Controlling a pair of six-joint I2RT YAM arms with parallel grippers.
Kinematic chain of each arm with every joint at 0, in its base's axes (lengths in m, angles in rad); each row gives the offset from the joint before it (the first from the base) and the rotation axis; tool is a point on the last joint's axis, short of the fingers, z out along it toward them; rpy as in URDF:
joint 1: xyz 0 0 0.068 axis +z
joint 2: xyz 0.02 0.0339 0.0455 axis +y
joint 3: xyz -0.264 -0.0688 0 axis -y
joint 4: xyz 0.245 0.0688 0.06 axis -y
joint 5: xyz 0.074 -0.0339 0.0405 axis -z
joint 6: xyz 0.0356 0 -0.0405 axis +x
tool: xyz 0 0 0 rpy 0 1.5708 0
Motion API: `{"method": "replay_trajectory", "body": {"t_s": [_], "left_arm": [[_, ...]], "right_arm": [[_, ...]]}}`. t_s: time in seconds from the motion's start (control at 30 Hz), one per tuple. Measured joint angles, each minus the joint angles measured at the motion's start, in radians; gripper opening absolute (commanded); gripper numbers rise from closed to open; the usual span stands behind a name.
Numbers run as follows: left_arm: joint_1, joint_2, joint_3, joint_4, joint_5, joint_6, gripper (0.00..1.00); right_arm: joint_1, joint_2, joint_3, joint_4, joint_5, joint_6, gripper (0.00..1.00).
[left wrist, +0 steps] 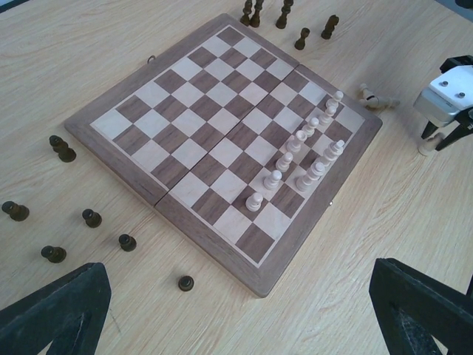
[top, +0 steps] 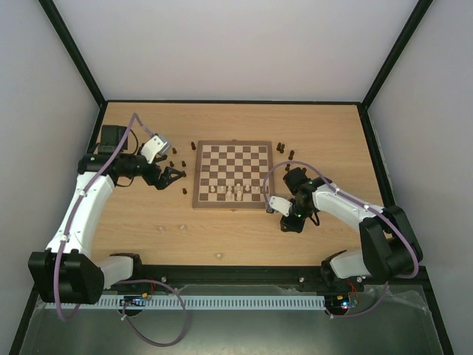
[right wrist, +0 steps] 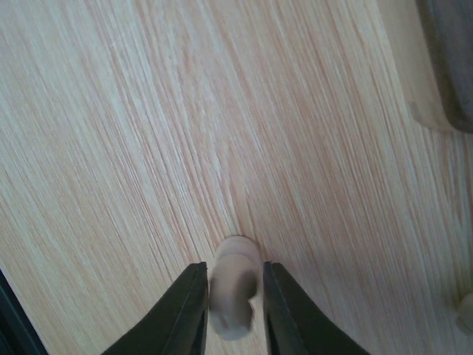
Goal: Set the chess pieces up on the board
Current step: Pick up the chess piece at the center of the board, then place the chess piece on the chessboard.
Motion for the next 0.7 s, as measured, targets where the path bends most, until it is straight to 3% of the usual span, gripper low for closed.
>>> {"method": "replay_trajectory", "body": {"t_s": [0.33,0.7], "left_arm": [[-0.008,0.008,0.000,0.006,-0.008,-0.006,0.99],[-0.042,0.005,-0.004,0.006,-0.026,-0.014,0.99]], "right_arm": [[0.000,-0.005,0.030,-0.021,-0.008,-0.006,0.09],[0.001,0.094,0.283,-0.039,0.002,0.004,0.08]]}}
